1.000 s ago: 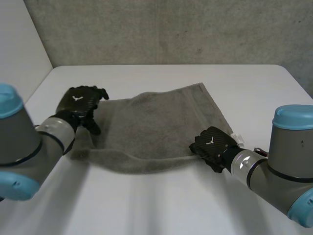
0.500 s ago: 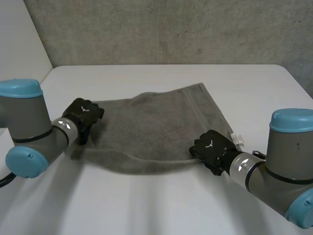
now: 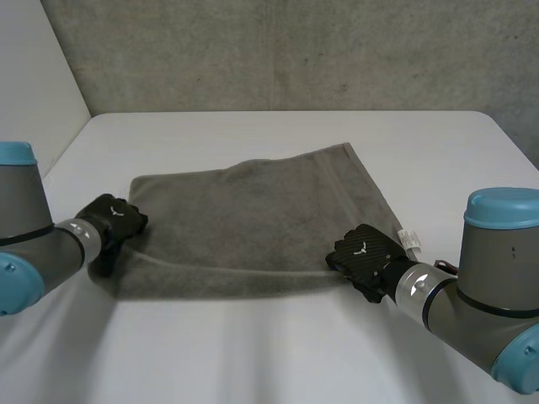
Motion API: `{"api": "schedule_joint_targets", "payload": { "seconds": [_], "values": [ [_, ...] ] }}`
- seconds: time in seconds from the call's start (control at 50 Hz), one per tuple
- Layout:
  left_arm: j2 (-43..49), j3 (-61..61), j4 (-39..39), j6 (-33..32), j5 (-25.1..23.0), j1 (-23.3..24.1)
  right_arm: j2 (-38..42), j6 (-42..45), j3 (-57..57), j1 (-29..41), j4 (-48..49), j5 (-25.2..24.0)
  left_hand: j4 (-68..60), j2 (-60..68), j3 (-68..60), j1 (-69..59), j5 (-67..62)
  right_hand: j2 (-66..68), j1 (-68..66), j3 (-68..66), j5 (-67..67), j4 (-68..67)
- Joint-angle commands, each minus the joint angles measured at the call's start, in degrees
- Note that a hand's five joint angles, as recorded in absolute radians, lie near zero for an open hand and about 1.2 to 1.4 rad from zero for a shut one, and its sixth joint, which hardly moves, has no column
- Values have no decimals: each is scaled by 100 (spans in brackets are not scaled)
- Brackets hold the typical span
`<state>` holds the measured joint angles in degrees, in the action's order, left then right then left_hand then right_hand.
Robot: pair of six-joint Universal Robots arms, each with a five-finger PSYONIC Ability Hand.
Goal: Fold the towel.
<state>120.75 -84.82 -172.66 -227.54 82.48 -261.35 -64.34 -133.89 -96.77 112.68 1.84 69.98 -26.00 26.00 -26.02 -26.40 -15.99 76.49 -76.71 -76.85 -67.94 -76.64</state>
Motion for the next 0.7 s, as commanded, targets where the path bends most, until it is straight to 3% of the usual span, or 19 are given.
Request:
{"api": "schedule_joint_targets", "payload": {
  "seconds": [0.02,0.26,0.34,0.36,0.4,0.48,0.7],
  "values": [
    [-411,-342,13,78,-21,-101,0,3,-8,0,53,7,-1665,1665,-1663,-1625,-1665,351,-329,-315,-206,-336],
    [-746,-1151,-145,78,-65,-118,0,-49,0,0,62,68,-3519,3519,-3516,-3478,-3519,351,-329,-315,-206,-336],
    [-763,-1335,-355,95,-56,-118,0,-303,18,0,167,138,-5395,5395,-5392,-5354,-5395,351,-329,-315,-206,-336],
    [-772,-1362,-461,104,-48,-127,0,-304,18,0,167,139,-5400,5400,-5398,-5360,-5400,351,-329,-315,-206,-336],
    [-790,-1379,-583,122,-39,-136,0,-663,62,-35,202,226,-5400,5400,-5398,-5360,-5401,-1232,1253,1267,1376,1246],
    [-895,-1432,-848,262,-21,-153,0,-971,106,-62,202,279,-5400,5400,-5398,-5360,-5401,-1778,1800,1814,1923,1793],
    [-1467,-1793,-1587,1546,-39,-338,70,-1245,141,-141,194,323,-5400,5400,-5398,-5360,-5401,-3676,3698,3712,3821,3691]
  ]
}}
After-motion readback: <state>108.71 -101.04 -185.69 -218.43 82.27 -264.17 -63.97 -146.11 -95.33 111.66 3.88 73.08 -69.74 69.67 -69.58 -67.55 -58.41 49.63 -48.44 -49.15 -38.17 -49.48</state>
